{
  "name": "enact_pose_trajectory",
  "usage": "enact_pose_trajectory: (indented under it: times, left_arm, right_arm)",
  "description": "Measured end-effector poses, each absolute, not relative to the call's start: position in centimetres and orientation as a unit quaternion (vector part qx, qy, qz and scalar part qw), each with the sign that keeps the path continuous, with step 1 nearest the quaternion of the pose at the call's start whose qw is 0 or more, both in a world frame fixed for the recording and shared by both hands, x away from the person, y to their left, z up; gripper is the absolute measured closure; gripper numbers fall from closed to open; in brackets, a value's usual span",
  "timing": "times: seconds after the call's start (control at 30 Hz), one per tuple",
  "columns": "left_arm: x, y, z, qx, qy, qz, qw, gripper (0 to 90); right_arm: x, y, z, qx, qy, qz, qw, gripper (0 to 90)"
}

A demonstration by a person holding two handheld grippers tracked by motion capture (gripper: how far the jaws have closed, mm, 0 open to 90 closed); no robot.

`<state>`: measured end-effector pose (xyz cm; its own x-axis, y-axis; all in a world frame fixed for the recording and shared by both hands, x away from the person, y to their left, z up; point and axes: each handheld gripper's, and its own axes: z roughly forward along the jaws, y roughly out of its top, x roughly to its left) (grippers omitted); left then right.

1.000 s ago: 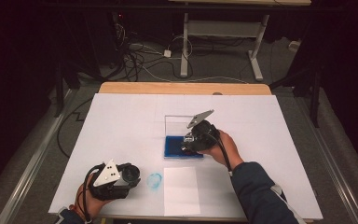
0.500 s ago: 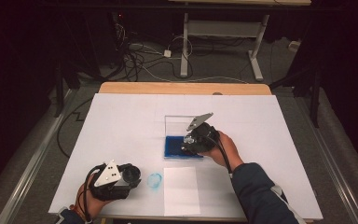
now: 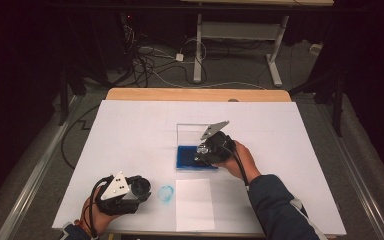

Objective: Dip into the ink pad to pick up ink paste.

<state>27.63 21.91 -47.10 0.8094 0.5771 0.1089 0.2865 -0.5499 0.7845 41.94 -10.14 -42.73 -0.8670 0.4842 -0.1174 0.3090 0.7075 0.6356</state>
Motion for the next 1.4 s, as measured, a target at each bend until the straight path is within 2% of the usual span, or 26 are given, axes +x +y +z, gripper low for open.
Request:
enact_pose_trajectory:
  times: [0.27,0.63,1.07,1.4]
  left_arm:
    - [27.7,21.8,-47.1,0.861,0.250,0.179,0.404,36.2]
    - [27.6,21.8,-47.0,0.862,0.248,0.180,0.404,36.2]
    - [27.7,21.9,-47.0,0.861,0.249,0.180,0.405,36.2]
    - [27.7,21.8,-47.0,0.861,0.248,0.181,0.405,36.2]
  right_arm:
    - [41.6,-9.9,-42.8,0.216,0.914,0.308,0.154,56.5]
    - [42.0,-10.3,-42.8,0.225,0.910,0.320,0.136,56.5]
    - [41.9,-10.1,-42.4,0.217,0.917,0.305,0.138,56.4]
    - [41.5,-10.6,-40.5,0.215,0.911,0.320,0.146,56.3]
